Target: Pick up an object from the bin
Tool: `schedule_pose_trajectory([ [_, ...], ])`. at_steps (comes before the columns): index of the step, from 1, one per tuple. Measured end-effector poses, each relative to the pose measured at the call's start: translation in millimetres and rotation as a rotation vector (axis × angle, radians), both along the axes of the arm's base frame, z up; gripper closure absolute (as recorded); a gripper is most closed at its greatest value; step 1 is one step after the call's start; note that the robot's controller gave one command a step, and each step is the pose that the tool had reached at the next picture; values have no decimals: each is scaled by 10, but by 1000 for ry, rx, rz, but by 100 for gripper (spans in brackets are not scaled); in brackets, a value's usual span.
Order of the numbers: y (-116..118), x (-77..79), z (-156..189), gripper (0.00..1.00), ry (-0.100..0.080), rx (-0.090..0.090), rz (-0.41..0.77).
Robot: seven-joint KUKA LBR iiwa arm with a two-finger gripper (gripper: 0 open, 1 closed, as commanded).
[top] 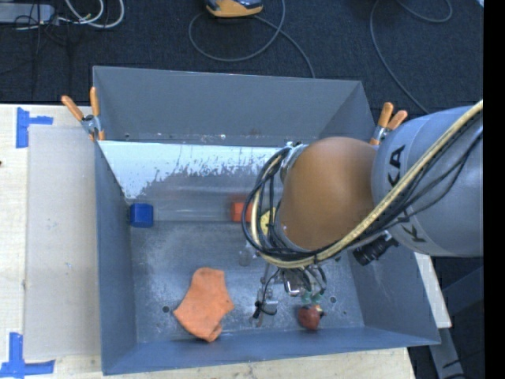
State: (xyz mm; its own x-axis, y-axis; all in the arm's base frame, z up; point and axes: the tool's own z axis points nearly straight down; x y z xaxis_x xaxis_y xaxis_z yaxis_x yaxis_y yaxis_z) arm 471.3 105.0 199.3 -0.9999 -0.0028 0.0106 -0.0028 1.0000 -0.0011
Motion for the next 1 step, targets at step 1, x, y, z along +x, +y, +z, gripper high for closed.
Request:
schedule_pose_trajectory([
  [1,-6,18,38,0,-8,1,-4],
])
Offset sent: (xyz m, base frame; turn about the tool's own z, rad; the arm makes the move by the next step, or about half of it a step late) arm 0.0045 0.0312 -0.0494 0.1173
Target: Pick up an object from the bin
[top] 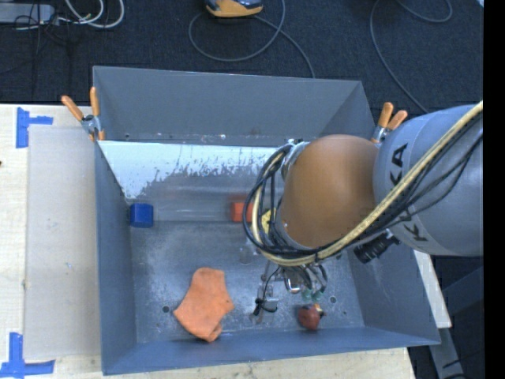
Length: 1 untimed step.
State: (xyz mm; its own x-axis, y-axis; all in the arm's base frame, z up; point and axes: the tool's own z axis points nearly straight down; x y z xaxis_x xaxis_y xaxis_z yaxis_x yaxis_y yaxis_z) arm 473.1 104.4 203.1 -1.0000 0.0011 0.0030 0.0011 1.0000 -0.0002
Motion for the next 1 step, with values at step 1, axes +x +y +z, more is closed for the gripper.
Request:
schedule_pose_trajectory([
  [1,194,23,-325,0,4,-1,-71],
])
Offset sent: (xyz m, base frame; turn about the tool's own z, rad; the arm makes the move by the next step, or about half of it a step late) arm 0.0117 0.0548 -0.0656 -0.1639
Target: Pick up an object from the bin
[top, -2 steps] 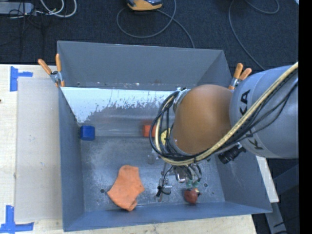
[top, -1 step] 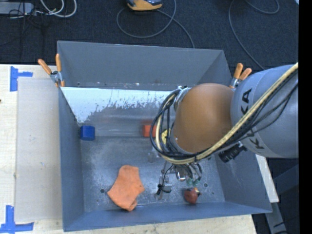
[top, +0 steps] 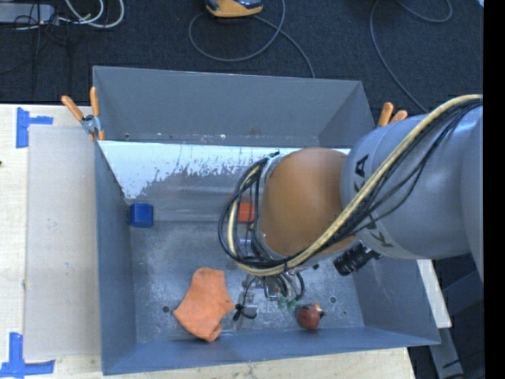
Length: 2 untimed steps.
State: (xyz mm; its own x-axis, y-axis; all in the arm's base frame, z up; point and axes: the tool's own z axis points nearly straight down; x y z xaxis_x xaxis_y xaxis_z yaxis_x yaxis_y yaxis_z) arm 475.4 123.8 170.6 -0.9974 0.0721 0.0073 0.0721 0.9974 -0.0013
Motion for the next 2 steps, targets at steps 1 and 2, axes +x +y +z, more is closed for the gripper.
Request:
schedule_pose_trajectory([
  [1,216,48,-227,0,1,0,126],
  [2,262,37,-301,0,2,1,207],
])
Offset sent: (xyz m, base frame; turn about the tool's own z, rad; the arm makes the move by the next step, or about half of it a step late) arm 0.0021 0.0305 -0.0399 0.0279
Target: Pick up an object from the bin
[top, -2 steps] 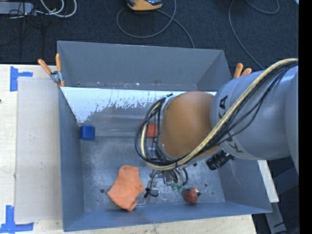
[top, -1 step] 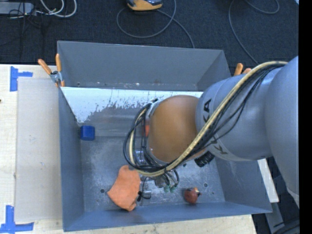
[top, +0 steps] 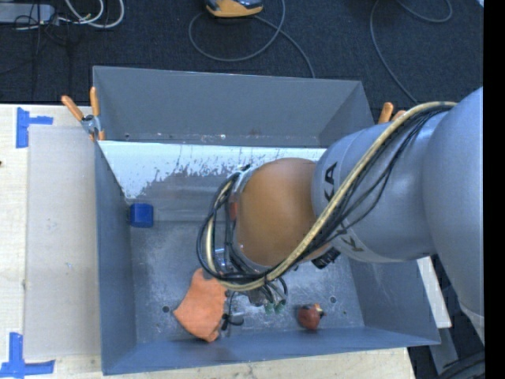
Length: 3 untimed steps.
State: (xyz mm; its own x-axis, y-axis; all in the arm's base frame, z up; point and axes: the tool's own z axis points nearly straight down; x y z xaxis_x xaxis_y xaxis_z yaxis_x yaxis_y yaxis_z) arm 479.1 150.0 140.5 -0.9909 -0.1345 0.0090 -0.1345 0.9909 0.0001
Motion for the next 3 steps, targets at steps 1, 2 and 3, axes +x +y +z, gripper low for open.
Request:
schedule_pose_trajectory([
  [1,64,87,-178,0,0,-3,-231],
  [2,28,82,-417,0,2,-1,0],
  [3,205,58,-531,0,-1,0,148],
])
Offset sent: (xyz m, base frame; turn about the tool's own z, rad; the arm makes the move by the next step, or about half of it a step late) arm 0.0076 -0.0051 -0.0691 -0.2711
